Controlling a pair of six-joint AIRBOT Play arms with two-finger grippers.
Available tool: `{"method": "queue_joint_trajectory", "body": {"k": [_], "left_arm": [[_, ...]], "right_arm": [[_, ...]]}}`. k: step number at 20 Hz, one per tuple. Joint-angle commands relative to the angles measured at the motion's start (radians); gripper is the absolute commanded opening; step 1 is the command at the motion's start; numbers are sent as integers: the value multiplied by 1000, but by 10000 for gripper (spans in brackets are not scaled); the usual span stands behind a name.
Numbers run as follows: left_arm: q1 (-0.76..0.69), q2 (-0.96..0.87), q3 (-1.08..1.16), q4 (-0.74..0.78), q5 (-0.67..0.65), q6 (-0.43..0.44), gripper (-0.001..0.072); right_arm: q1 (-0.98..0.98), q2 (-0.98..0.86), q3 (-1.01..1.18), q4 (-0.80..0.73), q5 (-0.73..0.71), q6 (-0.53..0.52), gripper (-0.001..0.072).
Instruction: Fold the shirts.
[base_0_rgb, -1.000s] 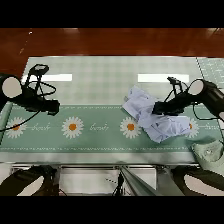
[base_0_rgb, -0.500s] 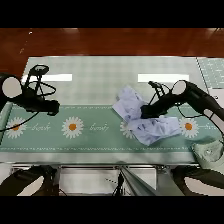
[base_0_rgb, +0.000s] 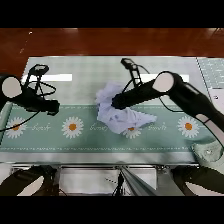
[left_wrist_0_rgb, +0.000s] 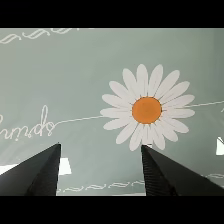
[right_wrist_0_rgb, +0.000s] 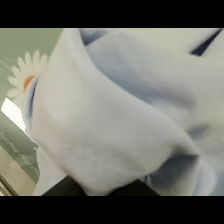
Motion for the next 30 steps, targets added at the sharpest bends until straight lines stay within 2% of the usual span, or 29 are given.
{"method": "queue_joint_trajectory", "body": {"k": [1,2,3,5,6,7,10,12,13,14,15,16,19,22,28,29,30], "left_arm": [[0,1,2,0,32,0,609],[0,1,2,-6,48,-1,608],[0,1,2,-23,65,0,608],[0,-2,2,-114,117,23,599],[0,-8,2,-180,147,46,512],[0,-20,1,-233,180,49,483],[10,-106,0,-335,273,49,484],[47,-195,0,-448,313,89,485],[71,-238,0,-538,322,128,500],[97,-285,0,-637,328,167,606],[121,-335,0,-733,329,199,677],[139,-385,0,-811,327,233,693],[136,-501,2,-912,323,294,692],[100,-583,4,-987,336,352,689],[50,-688,44,-1074,396,360,681],[42,-696,56,-1088,410,360,607],[40,-702,69,-1089,417,360,353]], "right_arm": [[82,-101,13,-80,25,8,97],[89,-118,13,-86,31,6,358],[88,-122,13,-85,43,3,528],[61,-92,13,-102,104,6,528],[42,-56,13,-157,146,21,528],[24,-13,13,-244,187,34,528],[-69,129,13,-555,347,66,528],[-196,192,13,-608,419,59,529],[-267,214,13,-591,433,54,529],[-344,232,13,-555,433,48,529],[-410,242,13,-511,429,40,529],[-475,245,13,-459,428,28,529],[-594,245,11,-368,404,10,529],[-624,245,11,-365,381,11,529],[-622,245,11,-304,389,17,528],[-622,245,11,-294,396,17,528],[-622,245,11,-289,405,17,528]]}}
